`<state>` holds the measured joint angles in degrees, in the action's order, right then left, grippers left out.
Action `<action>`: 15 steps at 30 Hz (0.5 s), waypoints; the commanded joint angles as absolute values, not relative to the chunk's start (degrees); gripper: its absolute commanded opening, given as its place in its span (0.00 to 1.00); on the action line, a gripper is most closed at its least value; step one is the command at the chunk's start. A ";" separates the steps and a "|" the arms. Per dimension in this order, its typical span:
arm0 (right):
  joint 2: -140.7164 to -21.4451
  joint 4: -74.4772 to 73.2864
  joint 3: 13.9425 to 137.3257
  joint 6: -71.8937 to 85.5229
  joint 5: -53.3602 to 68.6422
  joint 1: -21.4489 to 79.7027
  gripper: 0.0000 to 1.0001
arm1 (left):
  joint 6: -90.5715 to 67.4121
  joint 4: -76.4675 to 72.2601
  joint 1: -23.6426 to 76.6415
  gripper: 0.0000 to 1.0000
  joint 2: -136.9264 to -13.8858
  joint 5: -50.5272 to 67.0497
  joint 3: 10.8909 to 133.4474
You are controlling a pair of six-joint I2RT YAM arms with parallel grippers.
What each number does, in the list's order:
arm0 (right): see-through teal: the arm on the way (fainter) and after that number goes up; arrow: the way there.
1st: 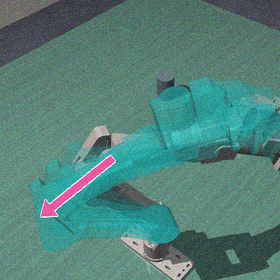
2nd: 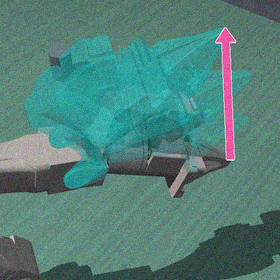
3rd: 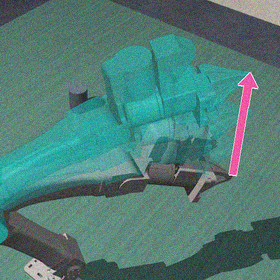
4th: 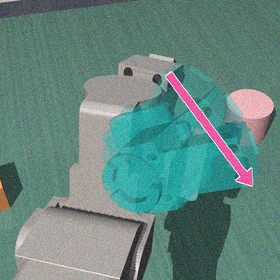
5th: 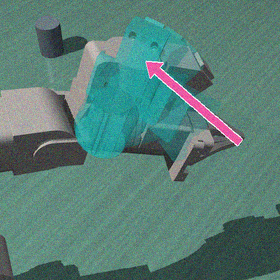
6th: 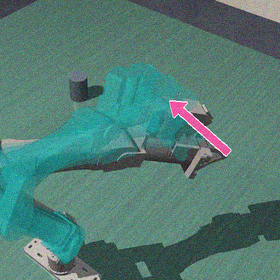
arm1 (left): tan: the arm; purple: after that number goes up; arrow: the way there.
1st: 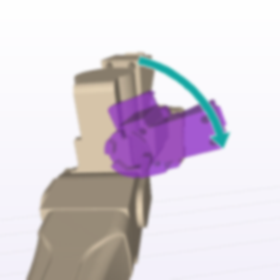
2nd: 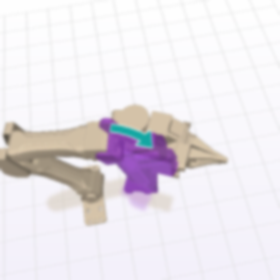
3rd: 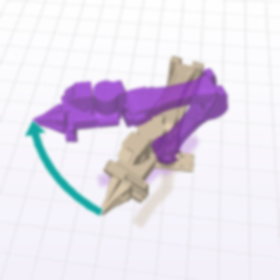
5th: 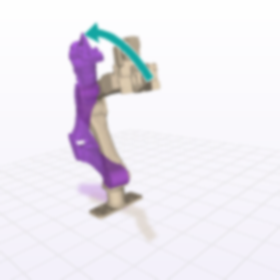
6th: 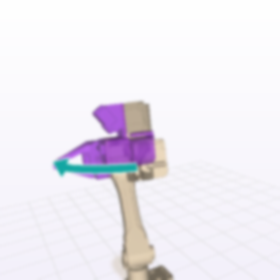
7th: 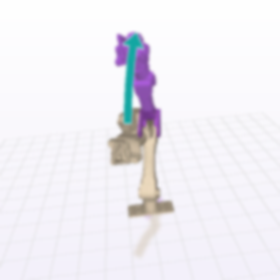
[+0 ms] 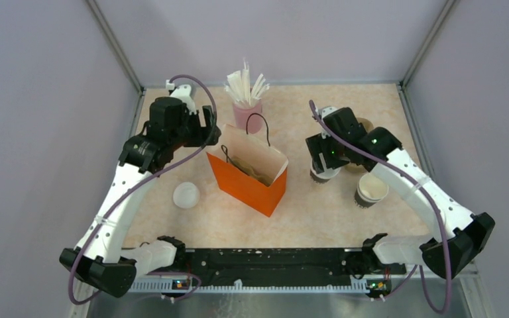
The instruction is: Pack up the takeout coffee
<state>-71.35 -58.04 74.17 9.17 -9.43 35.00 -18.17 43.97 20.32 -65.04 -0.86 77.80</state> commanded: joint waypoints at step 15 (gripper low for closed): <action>-68.69 -66.28 109.74 13.61 -1.88 36.78 0.65 | -12.67 38.34 20.28 0.48 -68.57 10.59 76.72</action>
